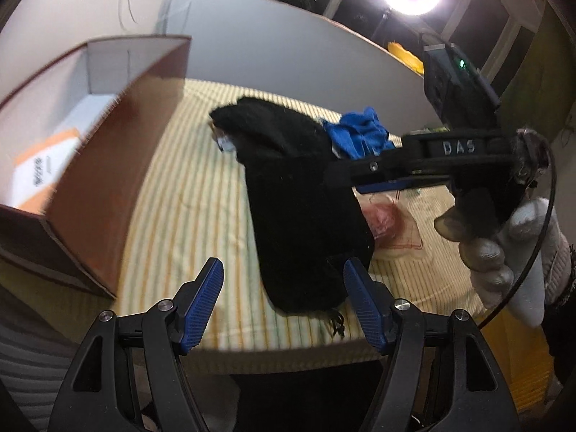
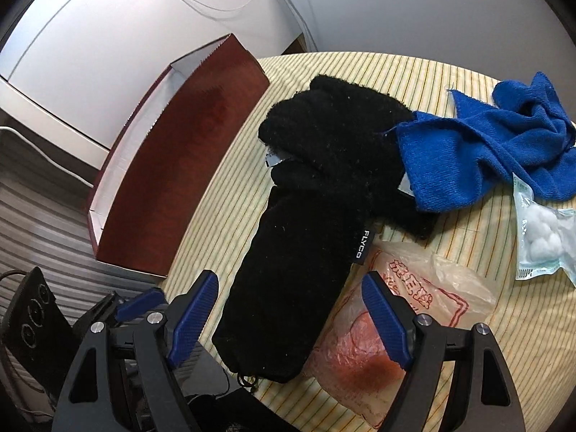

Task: Organize soft objects
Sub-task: 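Open the right tool and move it back over the black pouch, then close the right tool on the black FLYCO pouch and lift it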

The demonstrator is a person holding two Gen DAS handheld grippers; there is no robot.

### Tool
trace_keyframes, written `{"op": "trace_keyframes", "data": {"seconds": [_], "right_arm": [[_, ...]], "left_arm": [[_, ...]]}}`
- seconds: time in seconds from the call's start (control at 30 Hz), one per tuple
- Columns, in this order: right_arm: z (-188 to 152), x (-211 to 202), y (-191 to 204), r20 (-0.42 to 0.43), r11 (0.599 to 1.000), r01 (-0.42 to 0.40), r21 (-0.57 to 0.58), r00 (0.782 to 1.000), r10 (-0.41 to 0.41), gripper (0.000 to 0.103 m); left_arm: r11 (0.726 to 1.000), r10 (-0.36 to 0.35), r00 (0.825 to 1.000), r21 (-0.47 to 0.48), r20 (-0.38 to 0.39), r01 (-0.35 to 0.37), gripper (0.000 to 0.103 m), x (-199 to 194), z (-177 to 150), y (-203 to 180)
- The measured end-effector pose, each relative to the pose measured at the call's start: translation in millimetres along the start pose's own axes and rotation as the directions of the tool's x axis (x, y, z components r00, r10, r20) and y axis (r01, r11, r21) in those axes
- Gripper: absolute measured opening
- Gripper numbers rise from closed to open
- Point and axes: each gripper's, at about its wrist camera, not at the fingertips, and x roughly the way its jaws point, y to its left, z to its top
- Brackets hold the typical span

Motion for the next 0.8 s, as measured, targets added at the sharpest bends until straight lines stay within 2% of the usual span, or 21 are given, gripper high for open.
{"op": "trace_keyframes", "data": {"seconds": [0.3, 0.53, 0.67, 0.8], "right_arm": [[6.8, 18.1, 9.1, -0.057, 0.999, 0.039, -0.026, 0.998, -0.04, 0.079], [7.6, 36.5, 26.7, -0.095, 0.995, 0.075, -0.07, 0.992, -0.081, 0.079], [9.5, 42.2, 30.0, -0.101, 0.995, 0.07, -0.068, 0.992, -0.077, 0.079], [10.3, 37.0, 27.9, -0.095, 0.999, 0.032, -0.037, 0.995, -0.035, 0.079]], "left_arm": [[1.0, -0.021, 0.999, -0.016, -0.045, 0.02, 0.069, 18.3, -2.5, -0.1], [1.0, -0.01, 0.999, -0.009, -0.042, 0.01, 0.069, 15.3, -3.9, 1.9], [1.0, -0.003, 0.999, -0.019, -0.044, 0.002, 0.069, 17.5, -2.7, 6.4], [1.0, -0.008, 0.999, -0.02, -0.049, 0.007, 0.069, 19.6, -2.8, 5.7]]}}
